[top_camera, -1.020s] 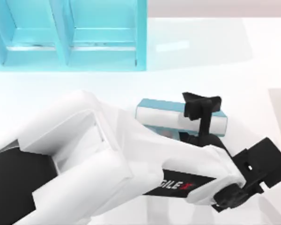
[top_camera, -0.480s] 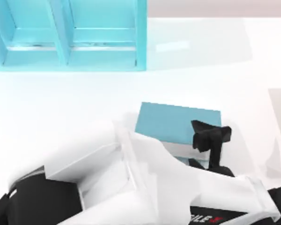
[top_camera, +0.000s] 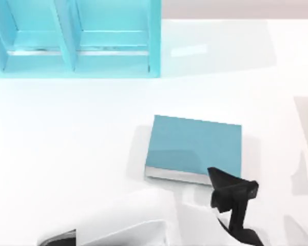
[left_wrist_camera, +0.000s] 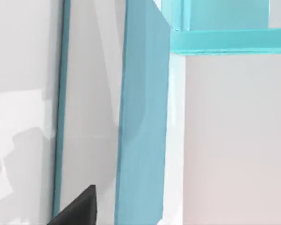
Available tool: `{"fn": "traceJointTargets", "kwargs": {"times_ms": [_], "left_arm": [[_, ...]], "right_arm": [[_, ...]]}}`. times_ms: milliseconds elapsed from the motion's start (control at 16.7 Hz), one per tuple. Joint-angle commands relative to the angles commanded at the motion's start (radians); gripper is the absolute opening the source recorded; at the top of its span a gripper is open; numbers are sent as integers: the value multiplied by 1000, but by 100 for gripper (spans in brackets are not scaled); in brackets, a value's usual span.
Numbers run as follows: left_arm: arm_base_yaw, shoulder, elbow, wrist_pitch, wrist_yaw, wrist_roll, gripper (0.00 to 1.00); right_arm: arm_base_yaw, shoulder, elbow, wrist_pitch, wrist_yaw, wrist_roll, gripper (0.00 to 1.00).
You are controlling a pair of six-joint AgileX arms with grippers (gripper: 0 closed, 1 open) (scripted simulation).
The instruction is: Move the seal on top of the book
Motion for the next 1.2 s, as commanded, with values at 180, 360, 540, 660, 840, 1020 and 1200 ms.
{"fn": "traceJointTargets", "kwargs": {"times_ms": [180,360,540,660,840,1020,1200], "left_arm": [[-41,11,23,-147,8,-140,100],[-57,15,31,-199,11,-190,100],[-57,15,31,-199,11,-190,100],[-51,12,29,-198,10,-189,100],[-38,-37,11,-178,38,-135,100],[8,-163,-50,-126,121,18,100],[93,-348,-154,-44,246,266,100]], "right_arm": [[0,0,0,0,0,0,100],[0,0,0,0,0,0,100],[0,0,0,0,0,0,100],[0,0,0,0,0,0,100],[0,0,0,0,0,0,100],[0,0,0,0,0,0,100],[0,0,0,0,0,0,100]]}}
